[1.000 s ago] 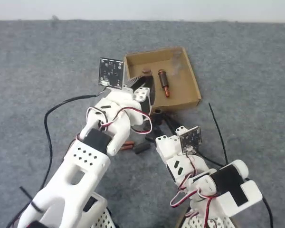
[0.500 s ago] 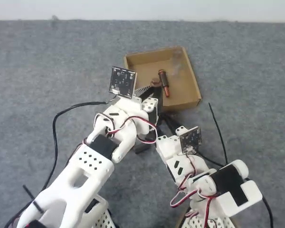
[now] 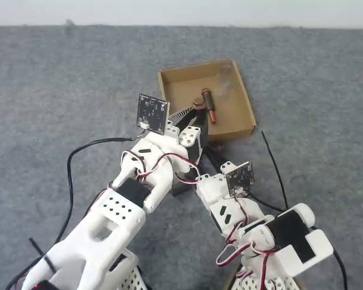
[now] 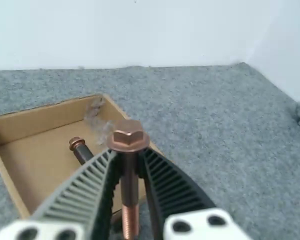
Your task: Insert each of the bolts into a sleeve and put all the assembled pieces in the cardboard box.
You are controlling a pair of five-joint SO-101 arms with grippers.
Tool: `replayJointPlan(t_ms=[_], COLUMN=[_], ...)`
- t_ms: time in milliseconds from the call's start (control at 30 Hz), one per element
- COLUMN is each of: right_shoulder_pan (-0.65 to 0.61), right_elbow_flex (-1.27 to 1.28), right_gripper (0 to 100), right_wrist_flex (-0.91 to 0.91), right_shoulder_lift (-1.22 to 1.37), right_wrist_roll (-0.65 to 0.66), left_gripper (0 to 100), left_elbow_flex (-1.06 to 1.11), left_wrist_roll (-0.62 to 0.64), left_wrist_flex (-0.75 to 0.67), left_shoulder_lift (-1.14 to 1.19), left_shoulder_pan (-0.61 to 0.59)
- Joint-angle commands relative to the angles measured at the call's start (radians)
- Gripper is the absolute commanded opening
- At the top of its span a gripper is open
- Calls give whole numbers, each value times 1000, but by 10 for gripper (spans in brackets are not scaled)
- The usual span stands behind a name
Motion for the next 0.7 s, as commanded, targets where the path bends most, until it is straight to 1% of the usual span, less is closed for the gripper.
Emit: replayJointPlan(t_ms=[0,67,167,367,667], right_shoulder_pan=[-7,-5,-5,25,24], right_elbow_flex=[21,21,21,12,12], right_gripper=[24,24,24,24,24], right_wrist_flex=[-10,-10,-10,-10,-10], right_shoulder_lift=[-5,-5,-5,-12,-12], right_wrist_roll=[58,95,109,103,101], left_gripper=[13,13,13,13,13], left_elbow_flex=[2,8,21,24,51], left_wrist_roll=[-12,-12,-12,-12,-9], left_wrist_flex=[-32,-32,-32,-32,-37], left_shoulder_lift=[-52,-52,-52,-48,-51], left_shoulder_pan=[2,2,-6,-55,-49])
